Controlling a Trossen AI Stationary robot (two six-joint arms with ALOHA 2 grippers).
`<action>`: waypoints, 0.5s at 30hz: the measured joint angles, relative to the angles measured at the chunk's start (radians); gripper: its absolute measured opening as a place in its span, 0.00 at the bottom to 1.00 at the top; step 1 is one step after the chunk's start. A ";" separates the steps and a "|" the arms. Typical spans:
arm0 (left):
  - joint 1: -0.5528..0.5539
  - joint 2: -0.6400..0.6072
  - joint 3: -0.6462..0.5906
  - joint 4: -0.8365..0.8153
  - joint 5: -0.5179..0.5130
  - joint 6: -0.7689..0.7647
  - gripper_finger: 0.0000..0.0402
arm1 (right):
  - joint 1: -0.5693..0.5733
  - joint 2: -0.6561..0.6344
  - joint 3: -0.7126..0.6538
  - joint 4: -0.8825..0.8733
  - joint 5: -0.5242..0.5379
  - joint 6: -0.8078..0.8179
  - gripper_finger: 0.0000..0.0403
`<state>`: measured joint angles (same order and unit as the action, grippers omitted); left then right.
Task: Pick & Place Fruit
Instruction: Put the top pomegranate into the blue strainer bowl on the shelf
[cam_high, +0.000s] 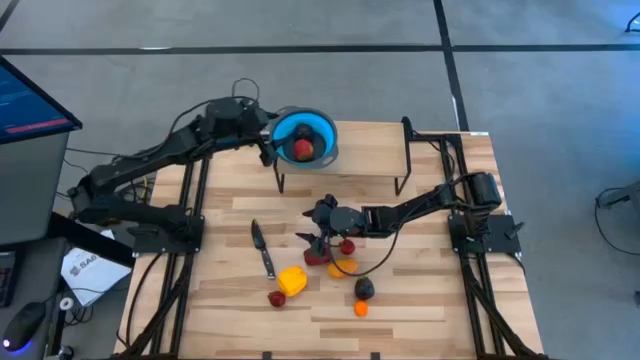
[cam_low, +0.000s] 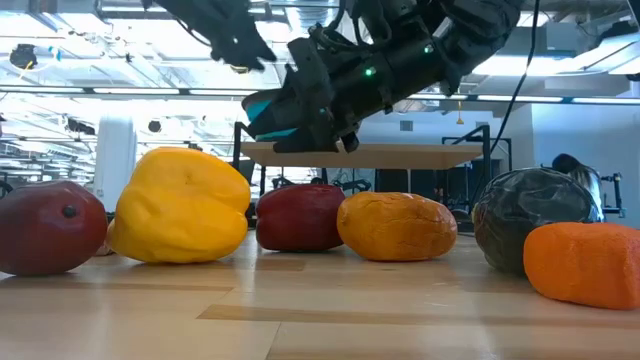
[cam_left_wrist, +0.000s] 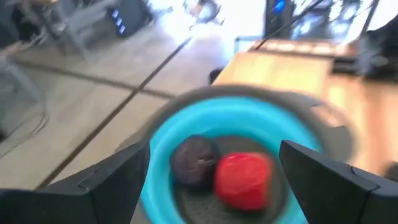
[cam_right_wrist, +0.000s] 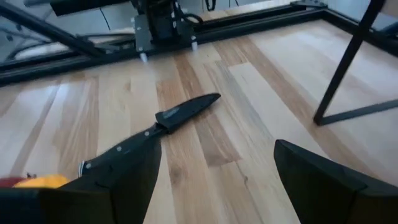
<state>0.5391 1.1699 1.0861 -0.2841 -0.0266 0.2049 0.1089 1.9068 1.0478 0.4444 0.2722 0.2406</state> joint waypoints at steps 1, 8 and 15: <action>-0.007 -0.028 -0.016 0.010 0.020 0.000 0.87 | 0.000 -0.014 -0.001 -0.007 0.001 -0.008 0.76; -0.075 -0.245 -0.259 0.226 0.180 0.031 0.83 | 0.036 -0.183 0.001 -0.175 -0.002 -0.118 0.76; -0.164 -0.421 -0.522 0.409 0.218 0.021 0.81 | 0.123 -0.326 0.001 -0.606 -0.013 -0.042 0.76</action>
<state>0.3756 0.7489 0.5637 0.1245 0.1913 0.2262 0.2322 1.5812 1.0489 -0.1616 0.2592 0.1982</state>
